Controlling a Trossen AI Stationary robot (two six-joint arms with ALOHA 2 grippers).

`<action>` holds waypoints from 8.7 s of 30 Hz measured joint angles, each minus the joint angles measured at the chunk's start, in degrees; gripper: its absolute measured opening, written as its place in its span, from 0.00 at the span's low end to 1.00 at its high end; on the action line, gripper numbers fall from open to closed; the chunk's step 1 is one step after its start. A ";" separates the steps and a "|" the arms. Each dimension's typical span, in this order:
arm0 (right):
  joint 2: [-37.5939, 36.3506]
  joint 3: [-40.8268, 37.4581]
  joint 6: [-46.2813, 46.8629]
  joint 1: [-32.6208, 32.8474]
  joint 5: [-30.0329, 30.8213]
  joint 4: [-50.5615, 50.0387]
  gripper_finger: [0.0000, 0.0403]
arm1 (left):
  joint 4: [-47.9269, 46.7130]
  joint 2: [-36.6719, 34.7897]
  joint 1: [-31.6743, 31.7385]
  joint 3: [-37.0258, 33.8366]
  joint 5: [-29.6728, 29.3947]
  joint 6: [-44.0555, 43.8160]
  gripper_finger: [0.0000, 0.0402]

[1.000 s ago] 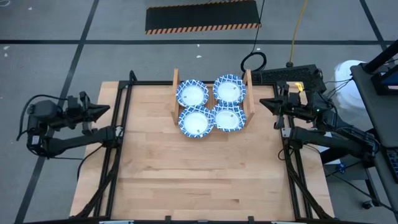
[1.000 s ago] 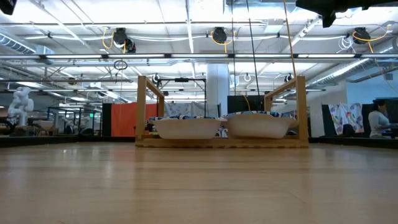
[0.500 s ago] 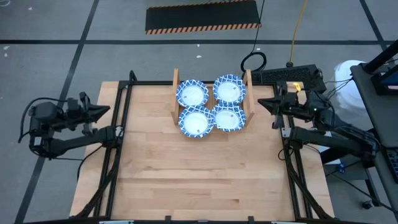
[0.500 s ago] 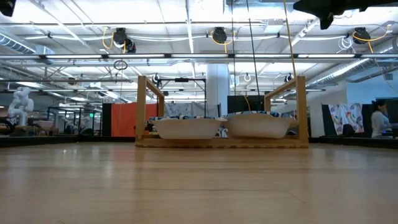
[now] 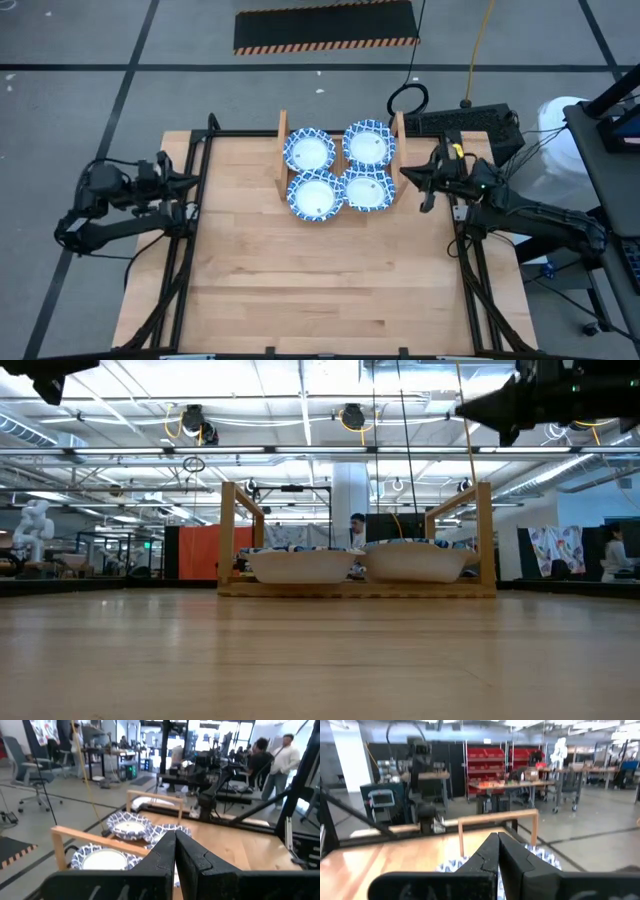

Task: Place and stack bowls onto a shelf
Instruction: Return to Home Position

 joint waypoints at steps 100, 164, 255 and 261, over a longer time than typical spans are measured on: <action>-23.46 -19.18 1.50 -0.09 0.09 -7.09 0.00 | 29.46 13.68 -0.04 -19.35 3.88 1.91 0.04; -23.46 -19.18 3.90 -0.09 0.03 -7.33 0.00 | 20.20 -0.11 0.00 -28.25 6.99 9.03 0.04; -23.44 -19.20 4.06 -0.07 0.07 -7.51 0.00 | 28.26 0.11 -0.01 -34.39 7.28 3.52 0.04; -23.44 -19.18 4.06 -0.08 0.07 -7.51 0.00 | 28.24 0.11 -0.02 -34.39 7.28 3.52 0.04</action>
